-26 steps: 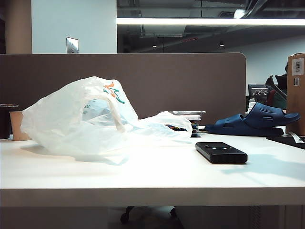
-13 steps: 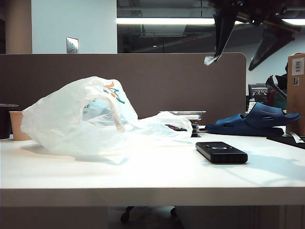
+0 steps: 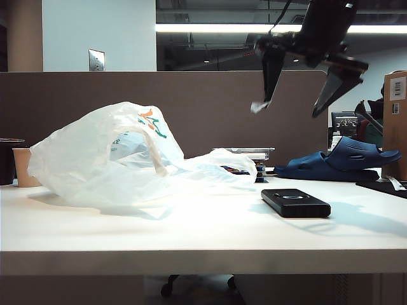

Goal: Put the power bank into the bag.

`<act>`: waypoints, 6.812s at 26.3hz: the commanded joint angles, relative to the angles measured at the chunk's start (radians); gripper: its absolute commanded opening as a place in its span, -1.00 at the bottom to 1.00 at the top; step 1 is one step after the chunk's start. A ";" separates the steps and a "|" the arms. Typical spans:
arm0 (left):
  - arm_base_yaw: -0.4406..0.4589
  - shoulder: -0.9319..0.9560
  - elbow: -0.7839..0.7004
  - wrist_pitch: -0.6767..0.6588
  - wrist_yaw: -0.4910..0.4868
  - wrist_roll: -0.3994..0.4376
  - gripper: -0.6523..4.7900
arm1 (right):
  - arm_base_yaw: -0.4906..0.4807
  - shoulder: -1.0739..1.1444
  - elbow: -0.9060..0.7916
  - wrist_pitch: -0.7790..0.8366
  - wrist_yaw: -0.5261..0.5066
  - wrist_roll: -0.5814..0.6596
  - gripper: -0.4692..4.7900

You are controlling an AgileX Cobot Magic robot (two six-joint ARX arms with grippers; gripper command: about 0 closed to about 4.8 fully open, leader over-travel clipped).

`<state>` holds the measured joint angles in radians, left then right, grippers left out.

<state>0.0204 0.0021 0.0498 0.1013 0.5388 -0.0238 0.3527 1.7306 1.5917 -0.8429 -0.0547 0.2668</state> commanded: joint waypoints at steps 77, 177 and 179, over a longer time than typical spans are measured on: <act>0.001 0.000 0.006 -0.026 0.116 -0.014 -0.78 | 0.039 0.365 0.011 0.077 0.157 0.078 1.00; -0.364 1.365 1.045 -0.142 -0.187 0.539 1.00 | 0.039 0.296 0.225 -0.043 0.066 0.035 0.28; -0.388 1.411 1.081 -0.167 -0.271 0.586 1.00 | 0.039 0.296 0.256 -0.042 0.053 0.035 0.28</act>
<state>-0.3580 1.4017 1.1183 -0.0532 0.3233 0.5186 0.3897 2.0399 1.8263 -0.9062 0.0097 0.3046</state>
